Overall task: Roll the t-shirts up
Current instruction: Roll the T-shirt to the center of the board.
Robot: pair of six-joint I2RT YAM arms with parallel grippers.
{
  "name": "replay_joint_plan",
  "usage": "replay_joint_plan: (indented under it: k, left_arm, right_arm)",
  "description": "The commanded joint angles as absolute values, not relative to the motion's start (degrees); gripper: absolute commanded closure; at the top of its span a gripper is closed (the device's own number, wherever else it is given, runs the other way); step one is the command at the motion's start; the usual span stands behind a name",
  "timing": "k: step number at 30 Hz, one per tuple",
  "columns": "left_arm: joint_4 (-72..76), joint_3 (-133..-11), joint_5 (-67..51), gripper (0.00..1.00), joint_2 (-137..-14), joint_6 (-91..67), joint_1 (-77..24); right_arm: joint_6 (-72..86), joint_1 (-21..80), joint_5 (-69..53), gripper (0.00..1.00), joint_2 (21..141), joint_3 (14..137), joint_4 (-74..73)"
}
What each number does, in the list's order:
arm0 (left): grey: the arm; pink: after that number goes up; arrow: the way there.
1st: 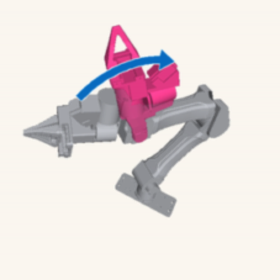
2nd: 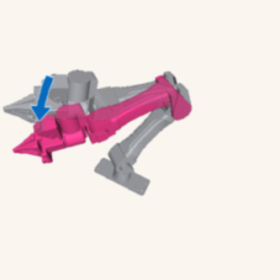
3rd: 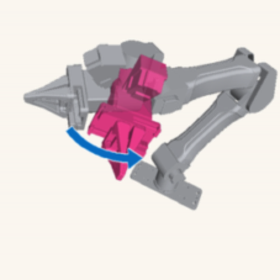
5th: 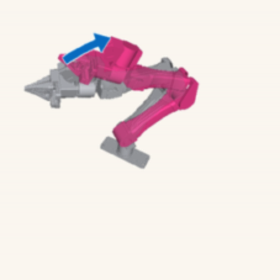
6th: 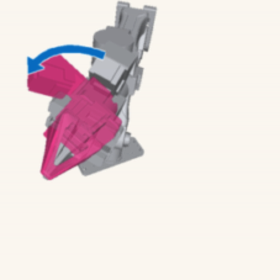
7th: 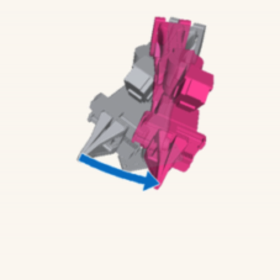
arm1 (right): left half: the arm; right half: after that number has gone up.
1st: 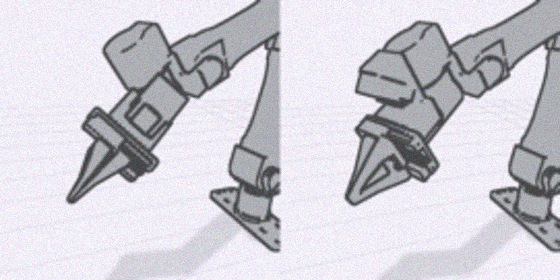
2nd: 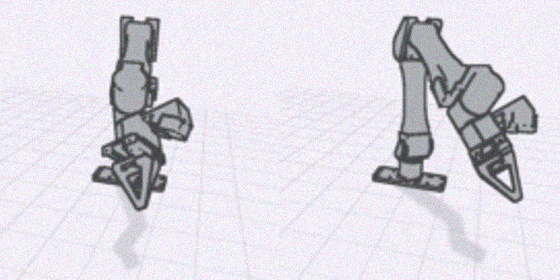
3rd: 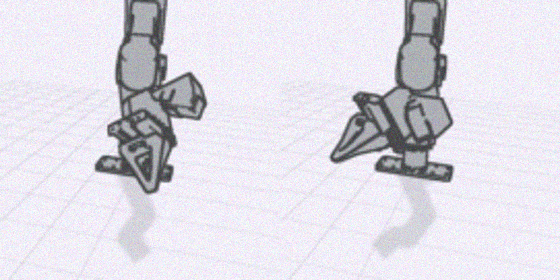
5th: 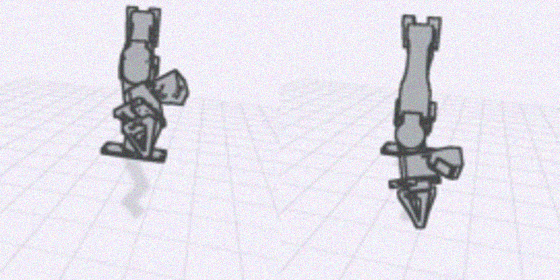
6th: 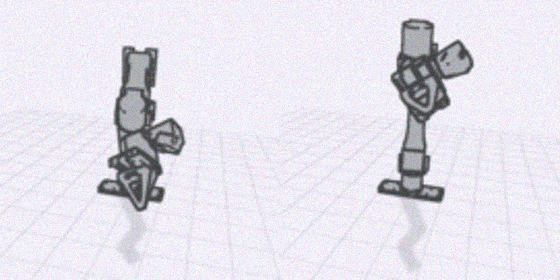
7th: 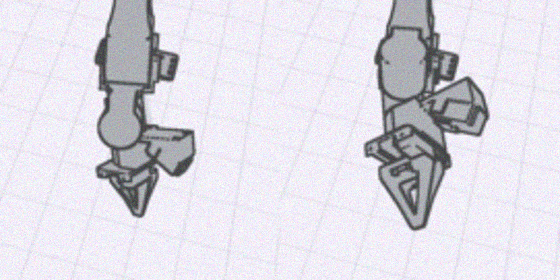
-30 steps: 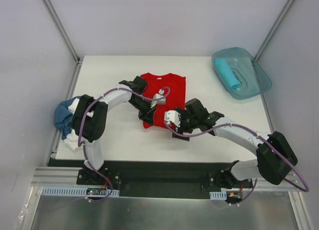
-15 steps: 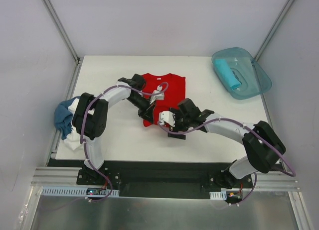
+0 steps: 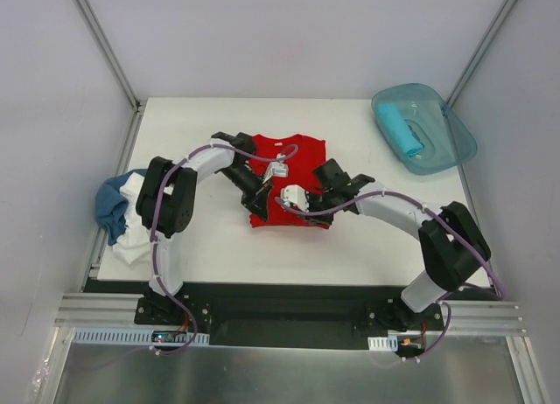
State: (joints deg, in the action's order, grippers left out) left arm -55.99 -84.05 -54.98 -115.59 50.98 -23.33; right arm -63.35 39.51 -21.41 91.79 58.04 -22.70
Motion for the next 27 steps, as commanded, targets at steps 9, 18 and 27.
replay_joint_plan:
  k: [9, 18, 27]
  left_arm:
    - [-67.34, -89.84, -57.57, 0.83, -121.29, 56.52, -20.74]
    - [-42.65, -74.82, -48.52, 0.66, -107.42, 43.25, -17.05]
    - [-26.03, -57.14, -37.81, 0.50, -87.55, 48.07, -21.95]
  right_arm:
    - [-69.87, 32.35, -37.35, 0.93, 105.99, 73.46, -53.95]
    - [-73.21, 29.44, -42.80, 0.94, 116.27, 83.83, -66.52]
    - [-73.74, 28.30, -44.47, 0.94, 124.43, 92.71, -75.22]
